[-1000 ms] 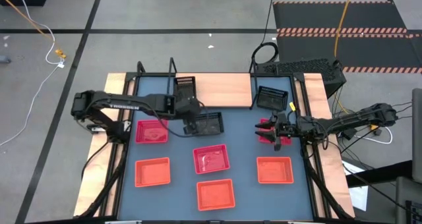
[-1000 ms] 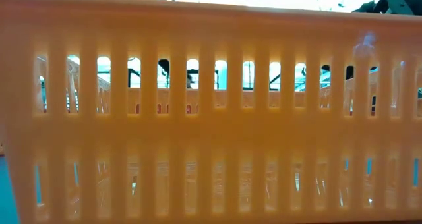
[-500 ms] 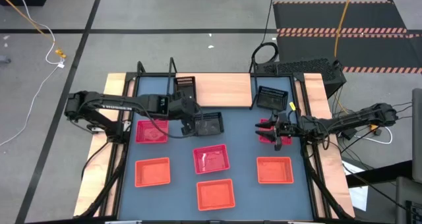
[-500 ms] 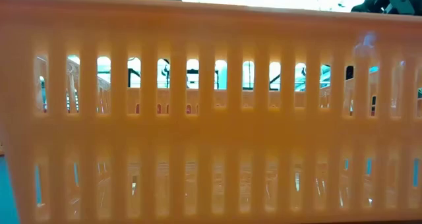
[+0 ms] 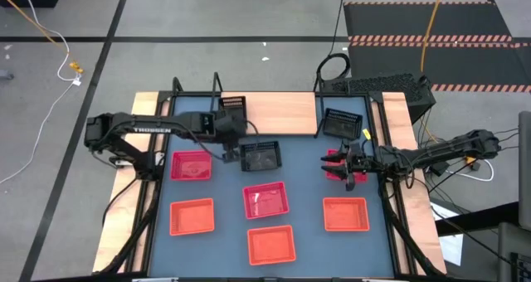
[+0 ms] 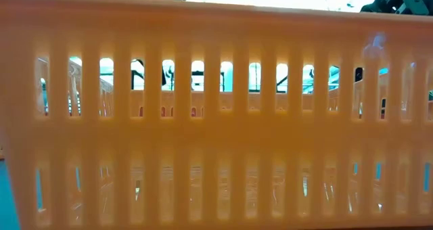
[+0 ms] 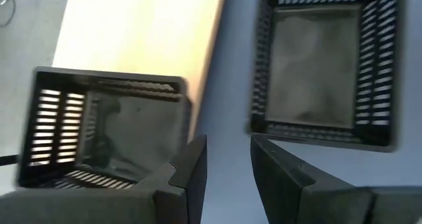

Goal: Stack baskets on shelf by color
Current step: Put the left black basket on the shelf, then put the left red basket on the shelf

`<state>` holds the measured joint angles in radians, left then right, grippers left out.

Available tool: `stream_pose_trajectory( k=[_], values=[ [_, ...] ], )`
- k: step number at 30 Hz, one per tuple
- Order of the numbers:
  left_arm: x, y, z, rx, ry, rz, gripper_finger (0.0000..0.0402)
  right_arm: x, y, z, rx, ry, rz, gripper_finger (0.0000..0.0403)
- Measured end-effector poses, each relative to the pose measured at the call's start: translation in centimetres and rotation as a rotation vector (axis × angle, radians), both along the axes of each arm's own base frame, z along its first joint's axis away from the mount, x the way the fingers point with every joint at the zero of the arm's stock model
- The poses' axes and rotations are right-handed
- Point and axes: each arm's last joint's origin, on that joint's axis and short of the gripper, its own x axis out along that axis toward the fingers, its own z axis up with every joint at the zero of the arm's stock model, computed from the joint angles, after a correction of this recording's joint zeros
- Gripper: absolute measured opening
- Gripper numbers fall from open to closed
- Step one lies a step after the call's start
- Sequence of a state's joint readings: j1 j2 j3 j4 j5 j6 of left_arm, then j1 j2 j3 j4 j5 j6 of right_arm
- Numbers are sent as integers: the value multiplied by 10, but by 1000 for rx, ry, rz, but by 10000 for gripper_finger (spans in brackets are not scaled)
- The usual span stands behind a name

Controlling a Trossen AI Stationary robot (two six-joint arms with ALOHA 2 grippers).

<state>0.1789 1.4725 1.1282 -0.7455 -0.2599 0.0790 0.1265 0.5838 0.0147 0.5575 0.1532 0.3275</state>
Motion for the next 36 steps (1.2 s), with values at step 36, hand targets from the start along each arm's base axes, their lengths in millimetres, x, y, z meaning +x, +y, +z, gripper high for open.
stream_pose_trajectory(
  k=[36],
  values=[
    [13,46,-31,113,135,-13,119,2,0,-3,1,26,-3,155]
  ],
)
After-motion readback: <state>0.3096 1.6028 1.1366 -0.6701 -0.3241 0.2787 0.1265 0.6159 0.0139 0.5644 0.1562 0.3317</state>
